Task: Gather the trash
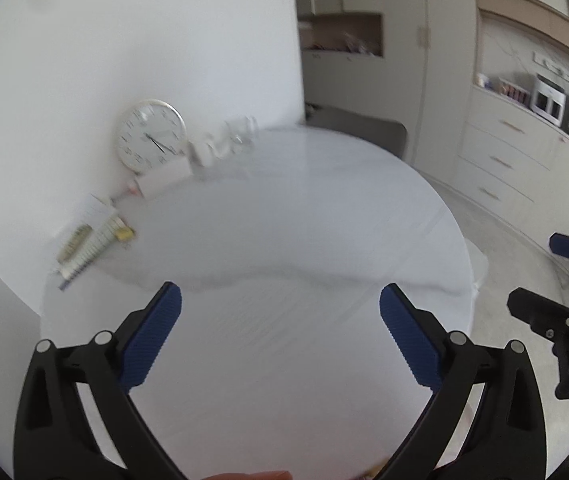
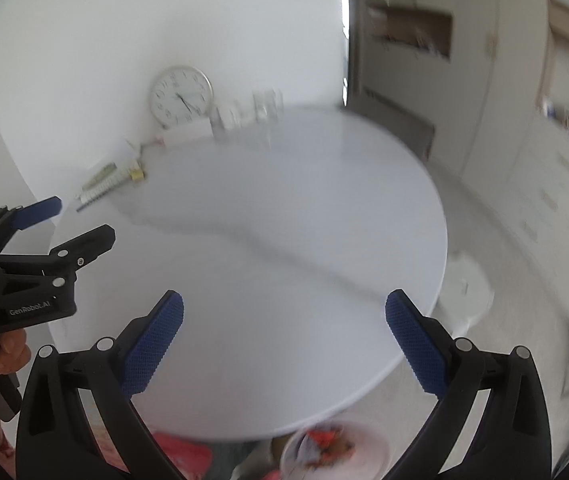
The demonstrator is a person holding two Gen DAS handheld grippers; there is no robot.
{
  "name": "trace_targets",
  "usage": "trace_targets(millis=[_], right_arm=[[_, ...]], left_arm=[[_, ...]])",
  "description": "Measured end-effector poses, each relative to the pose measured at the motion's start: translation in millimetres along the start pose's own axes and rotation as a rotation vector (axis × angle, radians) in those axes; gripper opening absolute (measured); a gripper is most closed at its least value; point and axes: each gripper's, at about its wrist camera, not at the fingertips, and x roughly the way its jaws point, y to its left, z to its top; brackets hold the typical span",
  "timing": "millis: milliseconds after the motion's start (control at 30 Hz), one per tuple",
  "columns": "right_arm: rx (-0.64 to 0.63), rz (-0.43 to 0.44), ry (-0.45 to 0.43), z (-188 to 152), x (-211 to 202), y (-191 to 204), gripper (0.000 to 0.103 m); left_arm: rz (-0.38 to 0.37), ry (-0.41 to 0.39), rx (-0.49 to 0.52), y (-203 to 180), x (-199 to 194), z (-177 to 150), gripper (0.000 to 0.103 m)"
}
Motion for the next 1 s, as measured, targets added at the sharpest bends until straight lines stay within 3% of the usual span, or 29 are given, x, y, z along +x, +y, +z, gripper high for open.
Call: trace_targets(millis=[133,267,400,600,1000], right_arm=[[-0.049,-0.005,-0.126,50,-22,15,0.100],[-0.056,-0.018,-0.197,75,-43,22,0.100],[-0.031,-0.022,-0.216,80,-49,23,0.100],[-0.006,-0.015,-0.185,71,-41,20,0.100],[-0.007,-0.026,-0.157,60,-37,20,0.100]], left_arm=[[0.051,-0.108,-0.047,26,-19,44,0.095],[0.083,-0.181,-0.121,47,-37,78,0.095],[0.086,-0.167,-0.155,53,-39,84,0.095],[0.107,-0.115,-0.145,44,-30,68,0.095],[0.070,-0.076,-0.173,43,-28,59,0.095]])
